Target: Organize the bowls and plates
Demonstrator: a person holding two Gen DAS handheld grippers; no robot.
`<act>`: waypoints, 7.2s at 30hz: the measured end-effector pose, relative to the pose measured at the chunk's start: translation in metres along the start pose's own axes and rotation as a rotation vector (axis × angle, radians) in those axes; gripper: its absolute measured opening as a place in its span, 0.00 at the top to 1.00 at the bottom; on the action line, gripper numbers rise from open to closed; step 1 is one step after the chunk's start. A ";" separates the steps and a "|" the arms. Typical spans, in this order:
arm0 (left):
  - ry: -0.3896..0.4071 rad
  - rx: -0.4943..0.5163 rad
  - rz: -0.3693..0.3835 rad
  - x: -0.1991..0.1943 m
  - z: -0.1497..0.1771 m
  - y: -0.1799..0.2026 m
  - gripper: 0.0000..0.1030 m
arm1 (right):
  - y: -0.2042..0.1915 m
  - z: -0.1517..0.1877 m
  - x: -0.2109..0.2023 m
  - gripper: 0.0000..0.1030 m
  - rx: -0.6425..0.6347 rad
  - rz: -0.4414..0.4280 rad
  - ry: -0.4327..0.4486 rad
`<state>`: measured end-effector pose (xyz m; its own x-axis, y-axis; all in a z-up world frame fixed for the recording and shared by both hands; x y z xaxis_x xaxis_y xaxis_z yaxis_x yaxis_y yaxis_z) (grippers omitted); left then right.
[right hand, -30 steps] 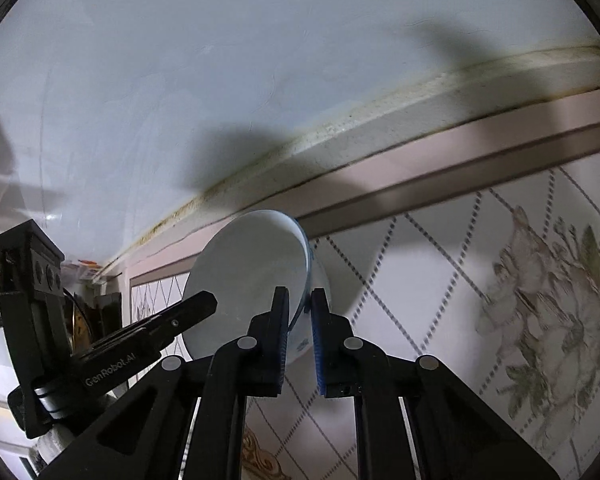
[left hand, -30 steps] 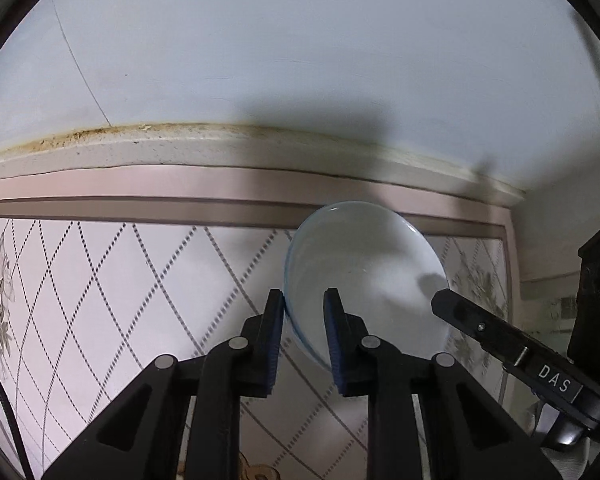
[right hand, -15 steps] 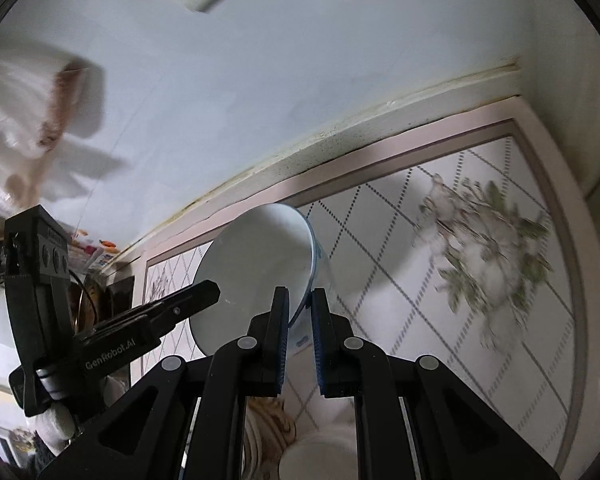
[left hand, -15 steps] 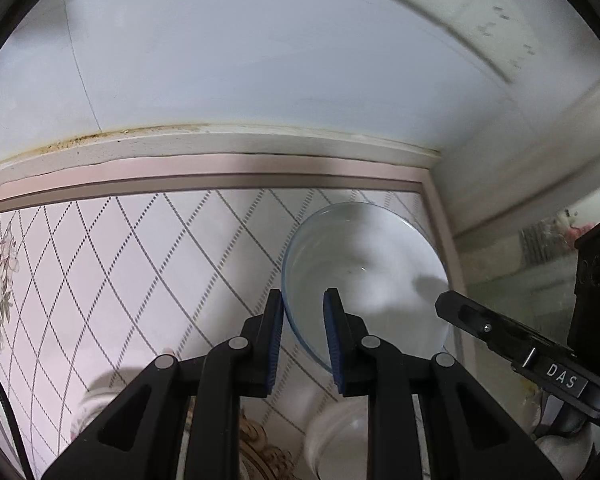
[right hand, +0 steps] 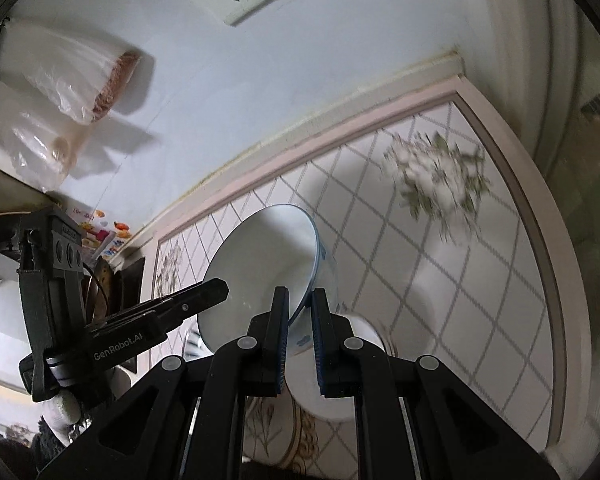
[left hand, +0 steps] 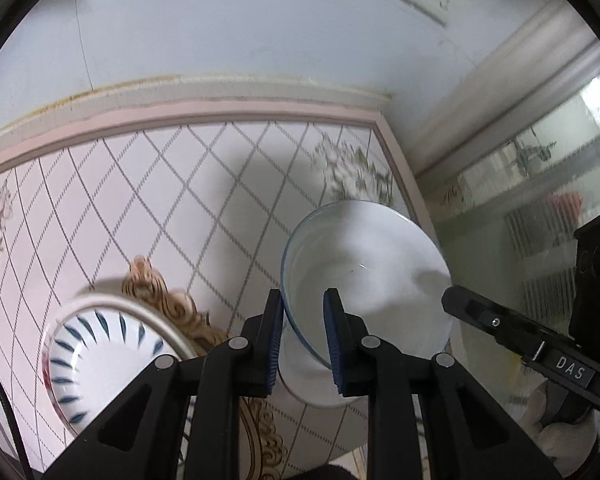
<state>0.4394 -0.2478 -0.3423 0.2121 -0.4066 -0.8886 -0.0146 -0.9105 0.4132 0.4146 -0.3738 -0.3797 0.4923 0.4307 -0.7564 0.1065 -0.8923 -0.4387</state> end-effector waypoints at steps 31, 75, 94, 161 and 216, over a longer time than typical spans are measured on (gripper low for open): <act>-0.077 0.068 -0.135 0.052 0.057 -0.018 0.82 | 0.038 0.081 0.040 0.87 0.062 -0.035 -0.128; 0.219 0.118 -0.097 -0.119 0.085 0.000 0.00 | -0.048 0.091 -0.084 0.03 -0.158 0.276 -0.028; 0.147 0.060 -0.115 -0.081 0.058 -0.016 0.00 | -0.028 0.084 -0.068 0.01 -0.088 0.236 -0.056; -0.175 -0.039 0.019 0.066 0.030 -0.027 0.51 | 0.030 0.083 0.126 0.45 0.133 -0.160 -0.263; -0.067 -0.397 -0.097 -0.013 0.047 -0.229 0.52 | -0.164 0.105 0.251 0.45 -0.172 -0.270 -0.518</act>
<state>0.3945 -0.0376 -0.4345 0.1300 -0.3364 -0.9327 0.3834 -0.8505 0.3601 0.4298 -0.1055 -0.5487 -0.0510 0.6162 -0.7860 0.3284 -0.7329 -0.5959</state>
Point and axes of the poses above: each gripper's, at about its wrist camera, not at the fingertips, and x roughly the way its jaws point, y to its right, z to its underside, the point moved 8 cm from there along x, roughly the way its jaws point, and after that the axes turned 13 degrees about -x, right-handed, at the moved point
